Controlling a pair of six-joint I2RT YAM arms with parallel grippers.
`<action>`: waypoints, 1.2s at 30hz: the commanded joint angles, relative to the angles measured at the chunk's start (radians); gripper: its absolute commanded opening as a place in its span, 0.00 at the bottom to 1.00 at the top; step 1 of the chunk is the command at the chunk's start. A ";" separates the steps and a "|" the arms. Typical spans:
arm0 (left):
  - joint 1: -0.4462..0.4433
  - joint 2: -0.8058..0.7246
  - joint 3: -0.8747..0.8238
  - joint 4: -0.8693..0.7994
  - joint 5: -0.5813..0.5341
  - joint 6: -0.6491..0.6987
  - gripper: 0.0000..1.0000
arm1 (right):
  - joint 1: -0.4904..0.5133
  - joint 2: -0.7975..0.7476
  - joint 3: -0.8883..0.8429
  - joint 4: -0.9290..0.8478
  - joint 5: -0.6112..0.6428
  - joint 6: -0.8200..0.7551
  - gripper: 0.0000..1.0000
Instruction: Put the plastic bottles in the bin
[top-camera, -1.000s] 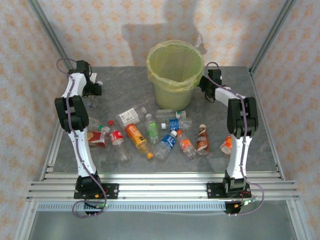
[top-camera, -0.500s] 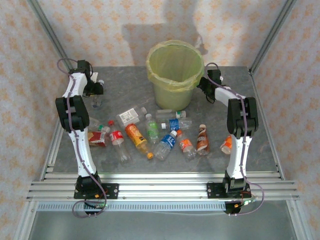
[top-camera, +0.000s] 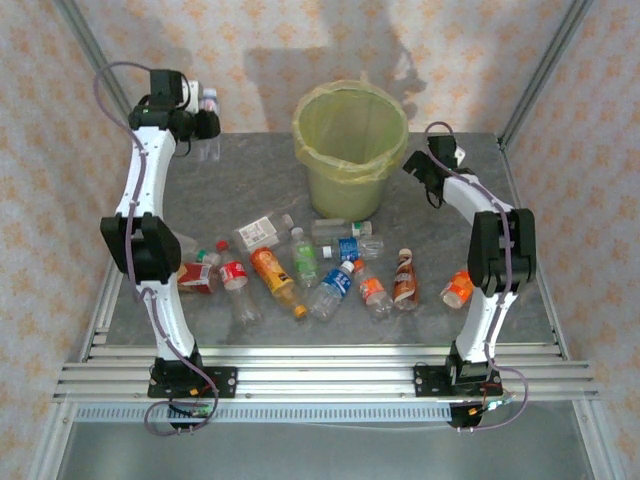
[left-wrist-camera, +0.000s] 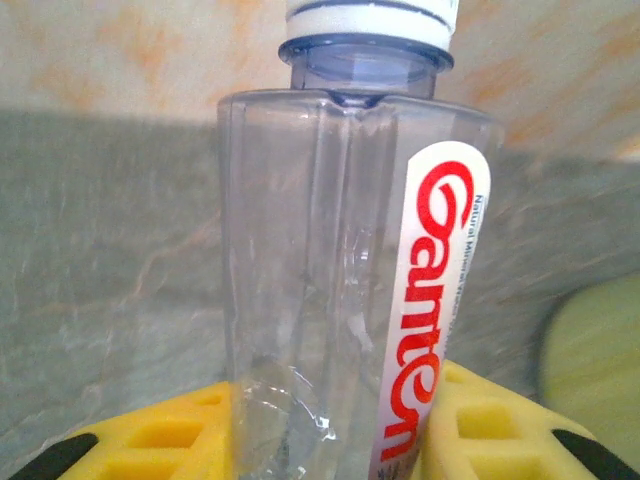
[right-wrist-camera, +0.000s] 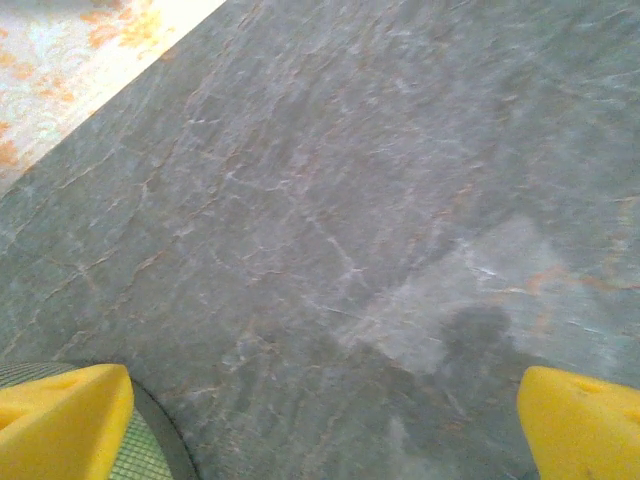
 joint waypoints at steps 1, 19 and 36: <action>-0.050 -0.058 0.067 0.053 0.026 -0.090 0.36 | -0.004 -0.088 -0.013 -0.122 0.097 -0.032 0.99; -0.427 0.067 0.386 0.291 0.068 -0.212 0.37 | -0.010 -0.586 -0.290 -0.371 0.271 0.035 0.99; -0.576 0.251 0.423 0.247 -0.006 -0.048 0.36 | -0.017 -1.035 -0.471 -0.664 0.367 0.084 0.99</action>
